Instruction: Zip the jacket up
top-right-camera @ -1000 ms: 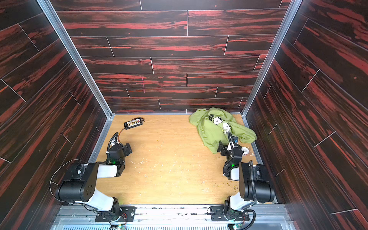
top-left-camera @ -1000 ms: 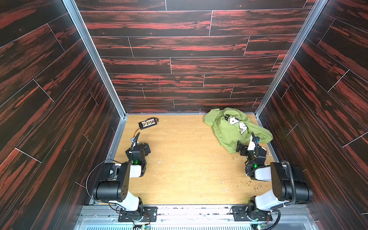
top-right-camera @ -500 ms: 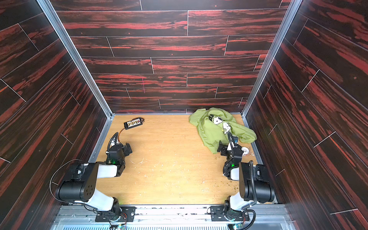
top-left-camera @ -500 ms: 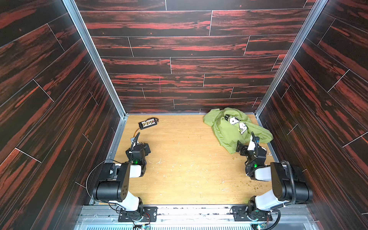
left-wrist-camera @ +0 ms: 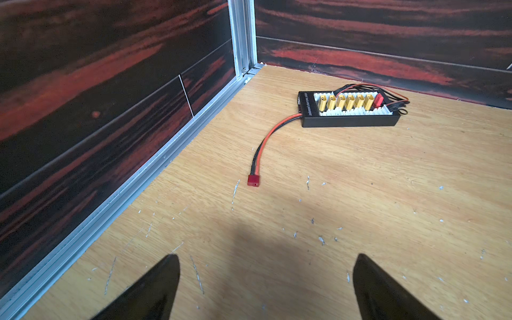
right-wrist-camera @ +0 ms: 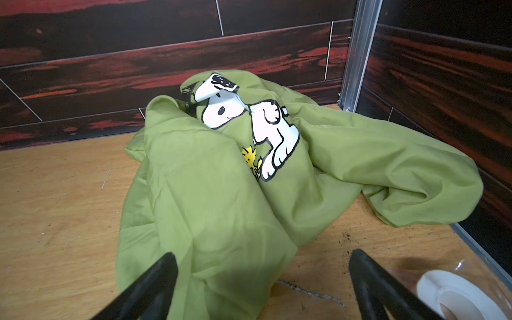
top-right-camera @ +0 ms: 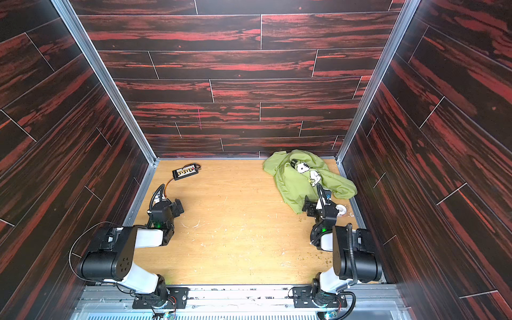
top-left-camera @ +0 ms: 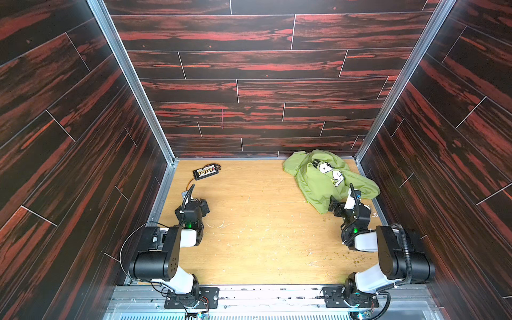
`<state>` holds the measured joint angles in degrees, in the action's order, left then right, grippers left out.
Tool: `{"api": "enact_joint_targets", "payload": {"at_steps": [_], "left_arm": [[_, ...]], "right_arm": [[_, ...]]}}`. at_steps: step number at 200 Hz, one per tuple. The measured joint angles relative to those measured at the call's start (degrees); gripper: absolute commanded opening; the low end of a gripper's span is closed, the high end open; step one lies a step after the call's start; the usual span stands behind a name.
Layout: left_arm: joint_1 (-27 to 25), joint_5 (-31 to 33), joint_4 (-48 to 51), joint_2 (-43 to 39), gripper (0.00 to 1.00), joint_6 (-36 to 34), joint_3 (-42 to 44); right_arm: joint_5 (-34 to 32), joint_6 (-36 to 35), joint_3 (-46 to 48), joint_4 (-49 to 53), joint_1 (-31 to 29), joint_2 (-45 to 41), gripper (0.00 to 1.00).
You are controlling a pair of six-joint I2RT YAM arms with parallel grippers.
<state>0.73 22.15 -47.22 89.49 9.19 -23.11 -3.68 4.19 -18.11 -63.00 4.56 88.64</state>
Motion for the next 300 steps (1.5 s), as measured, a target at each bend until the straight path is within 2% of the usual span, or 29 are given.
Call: {"api": "enact_joint_targets", "payload": {"at_steps": [54, 75, 104, 122, 140, 155, 170, 176, 198, 233, 245, 259, 268, 282, 300], "left_arm": [[0.00, 0.07, -0.04, 0.00, 1.00, 0.00, 0.00], [0.00, -0.02, 0.83, -0.85, 0.99, -0.46, -0.22], [0.00, -0.28, 15.04, -8.35, 1.00, -0.83, -7.02], [0.00, -0.98, 20.33, -13.57, 1.00, -0.76, -11.65], [-0.04, -1.57, 25.64, -18.05, 1.00, 0.70, -15.54], [-0.04, -1.53, 32.22, -20.09, 0.99, 3.56, -20.35], [-0.04, -2.12, 38.56, -20.46, 1.00, 6.19, -24.96], [-0.04, -2.73, 41.00, -20.46, 1.00, 7.23, -26.64], [-0.04, -5.40, 46.73, -20.96, 0.99, 10.73, -29.92], [0.20, -8.02, 50.34, -21.86, 1.00, 21.24, -29.94], [0.59, -10.45, 50.84, -21.57, 1.00, 25.16, -29.99], [0.90, -14.88, 52.00, -19.65, 1.00, 29.00, -31.50], [1.01, -18.05, 52.35, -17.40, 0.99, 31.12, -33.29], [1.03, -24.17, 52.43, -12.55, 1.00, 34.69, -36.61], [0.46, -31.43, 52.11, -6.86, 1.00, 38.66, -39.19]], "right_arm": [[-0.70, 0.13, -0.02, 0.24, 0.00, -0.07, 0.99], [-2.47, 0.70, -0.15, 3.41, 0.00, -1.53, 0.99], [-3.50, 1.16, -0.57, 10.03, 0.00, -9.27, 0.99], [-5.03, 2.89, -2.75, 15.41, 0.00, -15.41, 0.99], [-7.63, 6.40, -8.87, 24.65, 0.00, -19.71, 0.99], [-9.46, 9.44, -18.14, 35.80, 0.02, -20.44, 0.99], [-10.12, 11.37, -31.50, 49.88, 0.07, -17.77, 0.99], [-10.08, 11.89, -39.56, 56.41, 0.04, -15.04, 0.99], [-9.07, 13.25, -54.73, 69.00, 0.04, -8.04, 0.99], [-6.67, 17.99, -57.51, 80.39, 0.74, -6.19, 0.98], [-4.42, 20.50, -59.67, 84.65, 1.79, -4.26, 0.86], [-0.83, 22.38, -64.26, 88.02, 3.30, -0.28, 0.64], [1.42, 23.26, -67.65, 89.99, 4.04, 2.78, 0.57], [4.70, 23.91, -72.70, 92.54, 4.50, 7.85, 0.57], [8.70, 24.48, -77.94, 95.62, 4.35, 14.21, 0.64]]}}
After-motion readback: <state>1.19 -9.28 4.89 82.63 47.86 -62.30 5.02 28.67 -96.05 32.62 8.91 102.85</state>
